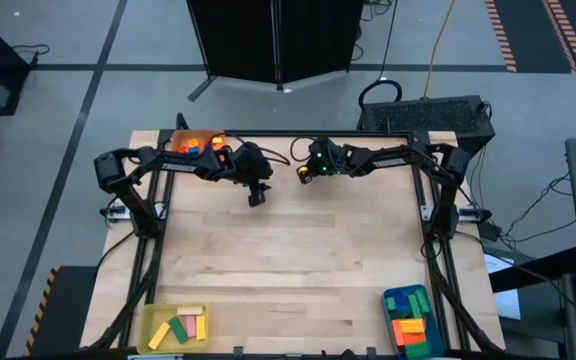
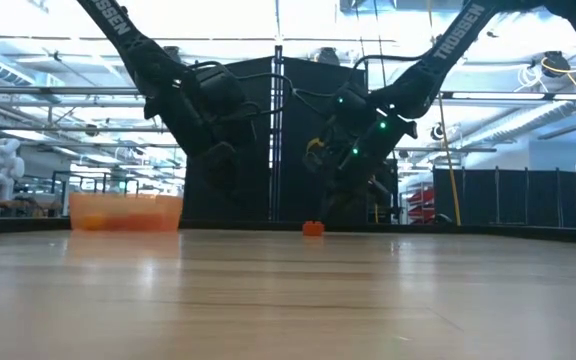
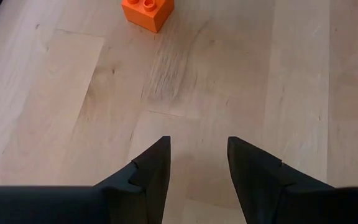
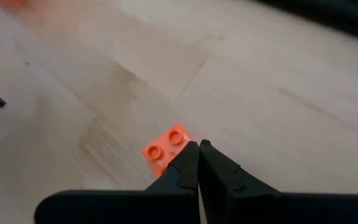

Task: Sort blocks by size
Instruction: Put the orange 4 stud game piece into the orange bin

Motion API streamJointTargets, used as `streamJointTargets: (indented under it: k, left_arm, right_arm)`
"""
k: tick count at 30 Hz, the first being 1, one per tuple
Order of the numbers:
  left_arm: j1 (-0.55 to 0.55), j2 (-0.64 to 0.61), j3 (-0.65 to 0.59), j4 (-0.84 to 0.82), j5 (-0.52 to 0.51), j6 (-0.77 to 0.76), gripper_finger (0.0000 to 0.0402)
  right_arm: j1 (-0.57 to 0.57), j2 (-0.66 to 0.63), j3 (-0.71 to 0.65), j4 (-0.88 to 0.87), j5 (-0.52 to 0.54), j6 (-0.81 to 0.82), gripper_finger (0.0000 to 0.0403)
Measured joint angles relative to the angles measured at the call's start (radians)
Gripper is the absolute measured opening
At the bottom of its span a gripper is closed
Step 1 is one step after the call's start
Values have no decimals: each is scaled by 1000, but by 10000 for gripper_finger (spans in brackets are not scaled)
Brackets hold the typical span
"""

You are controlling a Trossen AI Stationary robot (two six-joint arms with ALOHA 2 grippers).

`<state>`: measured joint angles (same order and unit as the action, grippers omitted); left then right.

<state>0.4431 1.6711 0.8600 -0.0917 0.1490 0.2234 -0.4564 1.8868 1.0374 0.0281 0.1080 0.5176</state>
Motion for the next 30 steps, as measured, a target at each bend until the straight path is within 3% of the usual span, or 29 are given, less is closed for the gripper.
streamJointTargets:
  k: [6,12,30]
  left_arm:
    - [0,0,0,0,0,0,161]
    - [0,0,0,5,0,-5,161]
    - [0,0,0,10,0,-1,161]
  right_arm:
    - [-15,-17,0,-24,51,8,0]
    - [-39,21,-1,-5,-32,37,0]
    - [-70,65,94,-127,-63,9,0]
